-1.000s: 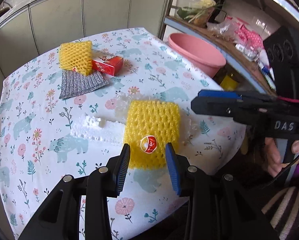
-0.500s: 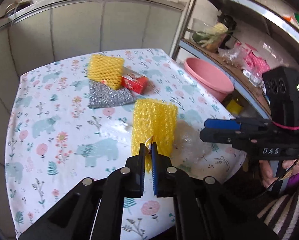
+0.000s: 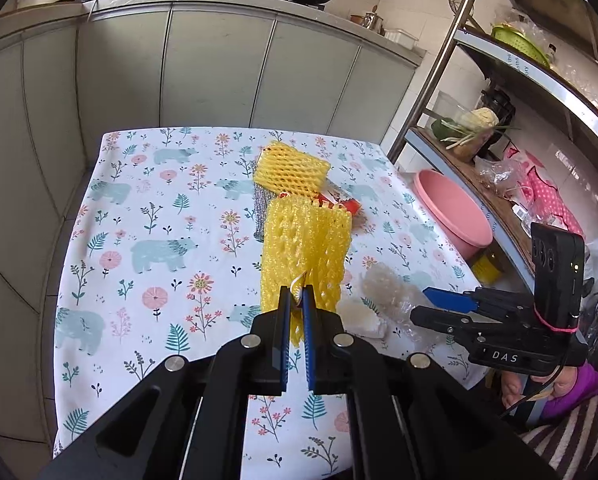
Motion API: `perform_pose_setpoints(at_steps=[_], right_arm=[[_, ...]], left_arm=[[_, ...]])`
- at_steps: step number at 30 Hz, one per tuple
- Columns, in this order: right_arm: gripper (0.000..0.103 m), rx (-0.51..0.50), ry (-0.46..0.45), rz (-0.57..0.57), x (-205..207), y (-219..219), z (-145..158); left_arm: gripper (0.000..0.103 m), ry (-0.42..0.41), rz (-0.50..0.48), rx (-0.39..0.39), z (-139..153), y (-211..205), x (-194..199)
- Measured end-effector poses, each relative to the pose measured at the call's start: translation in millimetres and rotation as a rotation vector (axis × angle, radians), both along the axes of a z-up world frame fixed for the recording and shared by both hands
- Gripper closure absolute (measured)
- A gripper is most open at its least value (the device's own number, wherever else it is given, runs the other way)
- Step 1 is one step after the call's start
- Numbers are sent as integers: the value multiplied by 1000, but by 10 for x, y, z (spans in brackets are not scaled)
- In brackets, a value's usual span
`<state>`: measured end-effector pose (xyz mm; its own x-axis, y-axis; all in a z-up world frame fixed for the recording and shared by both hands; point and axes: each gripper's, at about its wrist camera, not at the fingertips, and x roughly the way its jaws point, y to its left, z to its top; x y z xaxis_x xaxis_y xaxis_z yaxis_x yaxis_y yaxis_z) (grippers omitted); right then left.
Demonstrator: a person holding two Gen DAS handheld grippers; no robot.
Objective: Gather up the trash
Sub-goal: 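Lift the foam net and plastic bag and carry both over the pink bucket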
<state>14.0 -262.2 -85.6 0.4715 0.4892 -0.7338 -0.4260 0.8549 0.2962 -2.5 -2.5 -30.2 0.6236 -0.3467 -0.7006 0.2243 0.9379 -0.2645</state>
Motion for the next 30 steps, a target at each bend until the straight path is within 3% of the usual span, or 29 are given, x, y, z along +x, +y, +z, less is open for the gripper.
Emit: perform_pose_setpoints(at_steps=[3,18,30], right_arm=[[73,29,-10,-4,-12,-68,21],[74,96,-178,-97,-71,-491,394],[74,144,-273,-262,103,-1066,673]], left_arm=[[98,1,-8,2,3,-48,34],[98,13,-51,5,33,-485,378],[98,-22,-130,25,206,-1065,639]])
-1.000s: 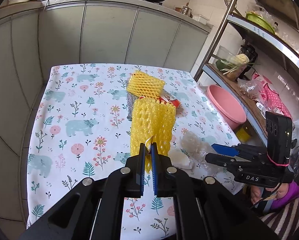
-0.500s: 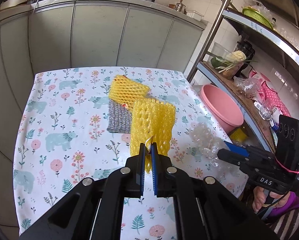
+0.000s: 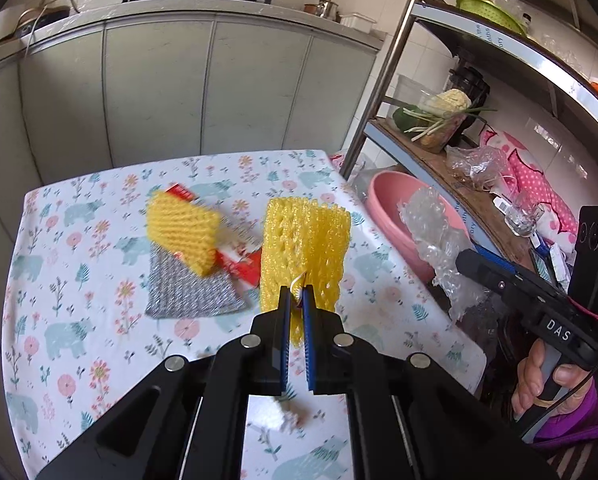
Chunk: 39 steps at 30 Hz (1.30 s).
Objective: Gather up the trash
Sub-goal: 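Lift the foam net and plastic bag and carry both over the pink bucket, then open both grippers to drop the foam net and plastic bag into the bucket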
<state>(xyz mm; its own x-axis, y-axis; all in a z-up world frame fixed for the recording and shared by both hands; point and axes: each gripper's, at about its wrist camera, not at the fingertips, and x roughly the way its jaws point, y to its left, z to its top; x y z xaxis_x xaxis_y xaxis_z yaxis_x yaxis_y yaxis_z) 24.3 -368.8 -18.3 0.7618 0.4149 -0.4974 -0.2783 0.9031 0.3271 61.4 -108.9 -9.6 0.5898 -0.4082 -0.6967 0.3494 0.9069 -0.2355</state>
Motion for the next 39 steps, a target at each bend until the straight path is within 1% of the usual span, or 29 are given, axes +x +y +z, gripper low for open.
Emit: perform_pose_setpoints(at_steps=[5,8,12,16,20,23,29,34,39], right_arm=[[74,29,-38,-91,123,-365,87],[74,16,-56,-151,210,-578,86],[74,15,-41,-228,344,-861,-21],[74,21,-7,-283,434,-1045,-178],[74,11,23,-317,503,-1171,-313],[74,4,45,-346,566,-1260,-421],[74,3,83,-383,689,-1400,-590],[74,8,93,-402,798,-1457,-656],[74,8,114,-436,899,-1512,-779]], left_arm=[[98,-25,-46,-11,132,-344,161],[98,-47,-84,-6,196,-615,262],[98,-49,-125,-5,199,-956,419],[98,-58,-175,11,160,-1302,575],[98,-43,-194,2,87,-1569,737],[98,-43,-196,21,-4,-1743,844],[98,-12,-217,43,-185,-2010,1002],[98,30,-229,65,-373,-2201,1118],[98,62,-230,66,-541,-2319,1218]])
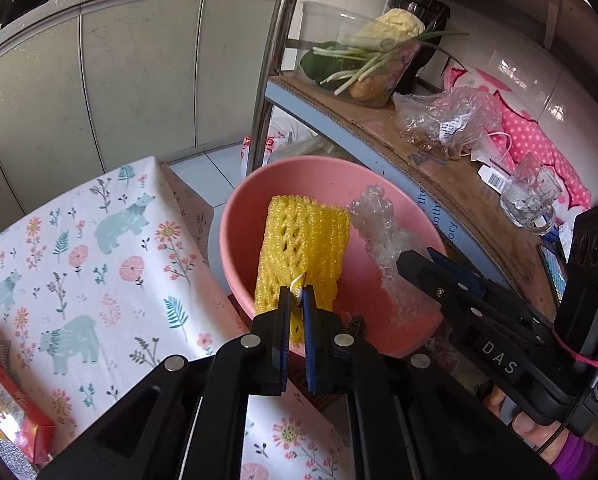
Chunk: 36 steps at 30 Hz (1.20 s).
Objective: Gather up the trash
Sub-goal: 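Open both grippers to drop the foam net and plastic bag into the bucket, then move both open grippers back over the table toward the remaining items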
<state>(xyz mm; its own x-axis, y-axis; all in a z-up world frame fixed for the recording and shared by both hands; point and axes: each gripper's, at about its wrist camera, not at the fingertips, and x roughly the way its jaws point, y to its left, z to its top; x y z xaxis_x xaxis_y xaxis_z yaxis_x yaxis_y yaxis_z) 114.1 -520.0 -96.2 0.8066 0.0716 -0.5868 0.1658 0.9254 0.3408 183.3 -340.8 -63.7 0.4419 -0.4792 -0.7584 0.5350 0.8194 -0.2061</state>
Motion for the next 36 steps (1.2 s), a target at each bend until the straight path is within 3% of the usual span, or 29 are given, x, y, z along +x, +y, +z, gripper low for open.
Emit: perform_pose_setpoints(at_steps=[7,13,20,22,26,31,36], right_arm=[[73,-11,1,-31,10,29,-84],[65,-34,32,-32,77,30,-98],[60,-54,36,-11,60,28,-78],[60,-61,26,-5,15,27,-29],[60,-69,-10,4,-134,35,105],[60,-62,-115,18,-468,153,327],[60,-25,-136,63,-722,365,497]], left_arm=[[97,37,4,-14,-109,-88,97],[96,47,-6,-37,-127,-148,113],[84,76,33,-31,-119,-137,160],[75,77,47,-42,-97,-120,172],[74,88,79,-62,-16,-83,177],[74,26,74,-108,260,51,-59],[74,-53,59,-80,512,288,-446]])
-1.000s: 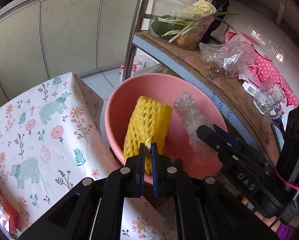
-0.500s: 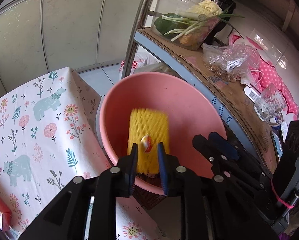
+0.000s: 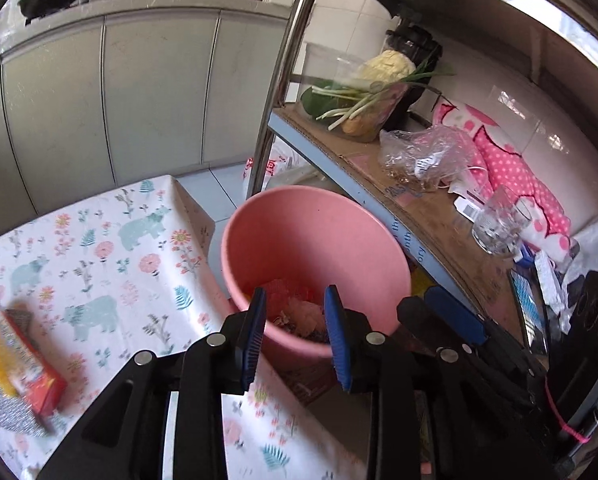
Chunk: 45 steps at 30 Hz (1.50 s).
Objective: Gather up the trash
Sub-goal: 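Move both open grippers back over the table toward the remaining items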
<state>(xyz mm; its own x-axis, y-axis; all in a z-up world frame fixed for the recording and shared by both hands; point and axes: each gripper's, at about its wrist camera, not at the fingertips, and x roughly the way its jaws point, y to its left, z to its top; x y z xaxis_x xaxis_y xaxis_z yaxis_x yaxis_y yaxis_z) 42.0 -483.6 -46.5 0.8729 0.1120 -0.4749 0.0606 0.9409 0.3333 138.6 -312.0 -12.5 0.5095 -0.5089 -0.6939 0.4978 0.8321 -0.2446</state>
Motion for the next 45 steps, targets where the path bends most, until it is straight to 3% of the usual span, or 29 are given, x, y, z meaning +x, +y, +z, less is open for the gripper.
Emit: perform_pose_setpoints(at_steps=[6,9,15,20,24,34,45], right_arm=[[60,-11,51,84,-221,377,120],[60,-69,68,73,-321,612,170],[60,-96,18,163,-509,957,231],[60,-149,15,248,-522,1207,247],[60,-101,32,371,-430,1367,183],[60,-90,146,561,-281,2000,-128],[60,-157,215,760,-194,2654,-307]], left_arm=[[74,-66,37,1,237,442,-466],[74,-92,54,12,313,650,-659],[74,-123,115,-6,414,1151,-932],[74,-167,196,35,472,1585,-1071],[74,-199,296,72,495,2027,-1166],[74,-91,481,101,122,2903,-1246],[74,26,506,49,-240,3151,-1091]])
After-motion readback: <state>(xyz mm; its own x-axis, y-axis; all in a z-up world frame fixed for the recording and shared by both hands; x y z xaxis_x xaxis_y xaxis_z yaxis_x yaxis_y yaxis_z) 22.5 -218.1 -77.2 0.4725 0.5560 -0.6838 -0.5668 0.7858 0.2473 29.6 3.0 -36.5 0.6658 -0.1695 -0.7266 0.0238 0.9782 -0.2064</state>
